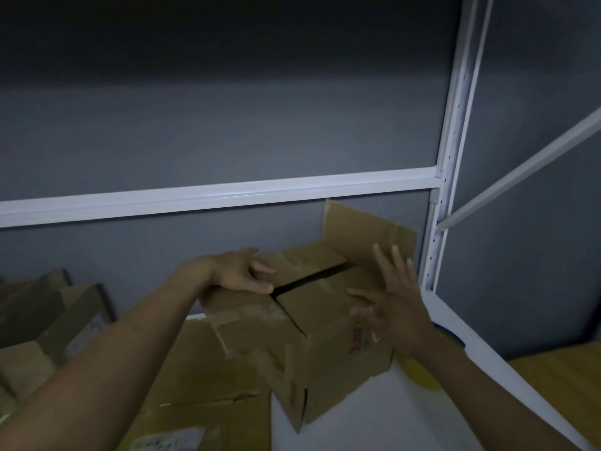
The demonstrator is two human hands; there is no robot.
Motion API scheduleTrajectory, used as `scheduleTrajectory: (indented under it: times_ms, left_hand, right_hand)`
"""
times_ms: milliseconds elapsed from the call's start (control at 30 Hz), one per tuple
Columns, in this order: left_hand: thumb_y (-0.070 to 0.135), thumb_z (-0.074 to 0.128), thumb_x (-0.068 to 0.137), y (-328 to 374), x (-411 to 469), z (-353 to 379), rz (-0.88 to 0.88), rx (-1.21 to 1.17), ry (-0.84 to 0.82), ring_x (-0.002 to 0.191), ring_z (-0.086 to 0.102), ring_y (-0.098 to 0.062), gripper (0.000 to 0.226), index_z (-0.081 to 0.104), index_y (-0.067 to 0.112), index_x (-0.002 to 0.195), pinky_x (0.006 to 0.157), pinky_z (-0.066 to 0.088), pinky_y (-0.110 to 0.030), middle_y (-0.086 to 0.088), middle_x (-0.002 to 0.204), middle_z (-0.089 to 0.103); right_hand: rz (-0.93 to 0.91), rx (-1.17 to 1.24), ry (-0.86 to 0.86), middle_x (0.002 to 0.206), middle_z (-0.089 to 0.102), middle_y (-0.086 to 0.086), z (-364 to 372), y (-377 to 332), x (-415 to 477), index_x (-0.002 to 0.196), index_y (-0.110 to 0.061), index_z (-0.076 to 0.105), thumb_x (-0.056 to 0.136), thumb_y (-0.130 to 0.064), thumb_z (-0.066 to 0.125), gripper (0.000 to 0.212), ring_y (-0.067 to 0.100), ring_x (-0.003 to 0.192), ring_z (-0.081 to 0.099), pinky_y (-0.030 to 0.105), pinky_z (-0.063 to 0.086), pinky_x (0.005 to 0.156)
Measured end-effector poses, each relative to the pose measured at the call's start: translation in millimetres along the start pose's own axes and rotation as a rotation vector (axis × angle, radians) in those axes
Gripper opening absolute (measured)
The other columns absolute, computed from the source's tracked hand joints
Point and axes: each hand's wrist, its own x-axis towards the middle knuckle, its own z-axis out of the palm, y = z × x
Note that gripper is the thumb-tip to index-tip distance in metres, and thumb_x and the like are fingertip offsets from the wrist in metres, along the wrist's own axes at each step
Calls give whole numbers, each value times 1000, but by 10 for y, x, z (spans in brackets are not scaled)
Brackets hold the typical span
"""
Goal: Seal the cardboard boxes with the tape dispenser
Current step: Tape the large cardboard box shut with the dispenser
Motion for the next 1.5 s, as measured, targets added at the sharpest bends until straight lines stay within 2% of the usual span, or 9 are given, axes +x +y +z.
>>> scheduleTrajectory:
  times_ms: [100,200,367,633,767,1067,1267,1367,1500]
  left_hand:
    - [104,33,42,34,-11,34,-7,-19,27,149,1,-13,109,45,51,136,119,11,-39,7,160,19]
    - [72,48,84,108,-37,51,-17,-22,62,146,22,-16,59,51,43,135,115,18,-33,8,154,34]
    - [63,53,87,192,-114,66,-4,-4,70,138,37,-15,59,51,35,139,108,24,-25,7,150,41]
    - [48,46,99,178,-231,106,-37,43,125,136,39,-14,43,53,33,138,109,25,-25,7,149,44]
    - [43,45,100,177,-275,110,-47,60,128,136,39,-14,40,53,31,138,112,25,-28,8,149,43]
    - [62,30,97,-29,-431,-144,-417,135,298,109,58,-29,68,65,7,115,94,43,-37,-14,123,62]
    - [35,46,101,43,-512,-267,-268,-680,931,74,69,-36,35,56,13,75,82,56,-38,-16,77,62]
    - [27,49,102,196,-486,-149,-116,-1211,801,71,70,-23,16,58,14,97,72,59,-31,-11,96,63]
    - [39,59,94,257,-297,143,41,-556,556,109,55,-12,41,58,23,131,91,42,-22,3,124,58]
  right_hand:
    - [160,37,102,158,-16,-17,-118,-93,55,102,-27,69,81,-63,59,43,15,146,-18,60,3,115]
    - [390,252,146,157,-20,-8,-265,-258,183,139,-42,30,75,-56,69,76,11,144,-1,39,21,114]
    - [648,358,430,156,10,1,-337,-300,315,149,-21,20,69,-45,81,103,23,138,27,44,39,107]
    - [417,394,-130,116,54,-8,-276,-286,201,124,-24,52,77,-51,71,57,11,104,53,28,47,86]
    - [259,184,-340,92,58,-12,-210,-333,86,93,-28,57,69,-68,61,47,8,83,55,25,41,68]
    - [84,31,-385,137,47,-19,-227,-338,46,132,-32,55,90,-59,25,59,4,130,38,14,15,98]
    - [211,85,-474,143,36,-25,-152,-290,20,130,-55,38,79,-74,9,61,2,138,24,50,-4,117]
    - [240,126,-518,148,29,-25,-150,-280,15,127,-62,25,67,-88,-6,73,2,141,17,47,-14,116]
    - [394,337,-525,143,25,-26,-256,-360,30,118,-65,23,62,-93,1,66,0,141,5,37,-19,114]
